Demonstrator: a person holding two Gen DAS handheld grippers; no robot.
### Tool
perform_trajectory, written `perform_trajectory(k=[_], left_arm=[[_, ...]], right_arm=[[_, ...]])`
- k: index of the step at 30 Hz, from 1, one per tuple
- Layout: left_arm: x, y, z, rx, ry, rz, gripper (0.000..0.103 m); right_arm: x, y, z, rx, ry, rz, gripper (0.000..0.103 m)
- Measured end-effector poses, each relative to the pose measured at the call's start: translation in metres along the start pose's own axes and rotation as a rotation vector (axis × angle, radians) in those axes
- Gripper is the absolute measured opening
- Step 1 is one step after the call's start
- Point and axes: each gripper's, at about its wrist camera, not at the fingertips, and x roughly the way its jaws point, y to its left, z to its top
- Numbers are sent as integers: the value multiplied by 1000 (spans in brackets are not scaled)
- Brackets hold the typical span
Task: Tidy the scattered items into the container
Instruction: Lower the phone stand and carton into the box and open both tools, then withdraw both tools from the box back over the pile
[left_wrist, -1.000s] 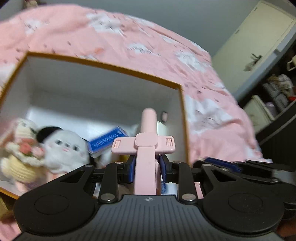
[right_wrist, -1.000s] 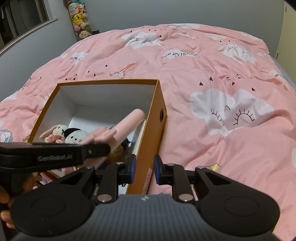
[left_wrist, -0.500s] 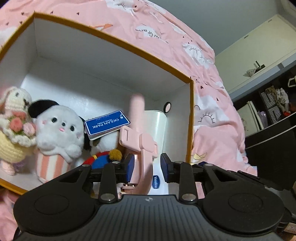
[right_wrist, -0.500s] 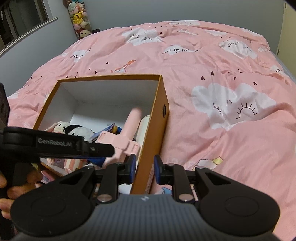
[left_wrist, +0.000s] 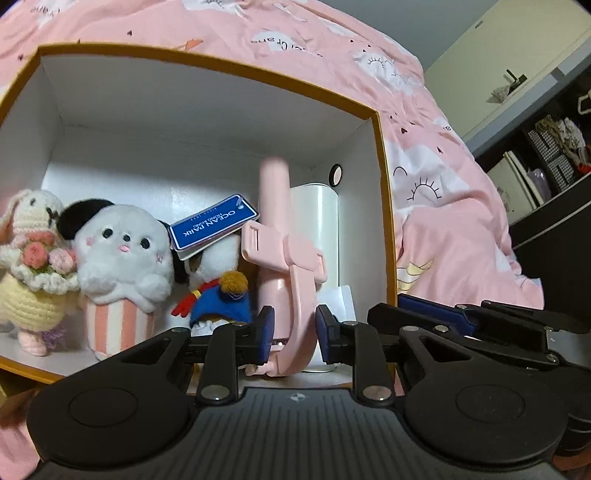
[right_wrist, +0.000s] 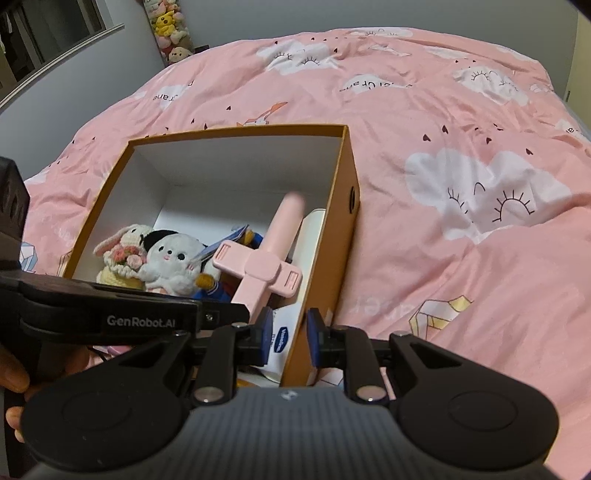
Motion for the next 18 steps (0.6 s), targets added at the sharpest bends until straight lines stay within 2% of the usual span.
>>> perform_trajectory(k=[4, 6, 7, 9, 13, 16, 18], left_arm=[[-27, -2, -2, 53, -57, -1, 28], [-43, -2, -5, 97, -95, 27, 32], [-51, -2, -7, 118, -120, 46, 34], [-68, 1, -13, 156, -166, 89, 42], [-95, 10, -24, 186, -246, 194, 44], [-111, 15, -37, 221, -325, 296, 45], [-121, 16, -46, 249, -362, 347, 51]], right_arm=[[-8, 2, -2, -1, -18, 5, 22], [-13, 5, -4, -7, -35, 5, 22], [-17, 7, -5, -9, -48, 7, 23], [-23, 11, -8, -17, -77, 18, 30], [-34, 21, -16, -35, -133, 37, 41], [-40, 29, -22, -40, -160, 48, 41], [-43, 33, -28, -40, -175, 59, 41]])
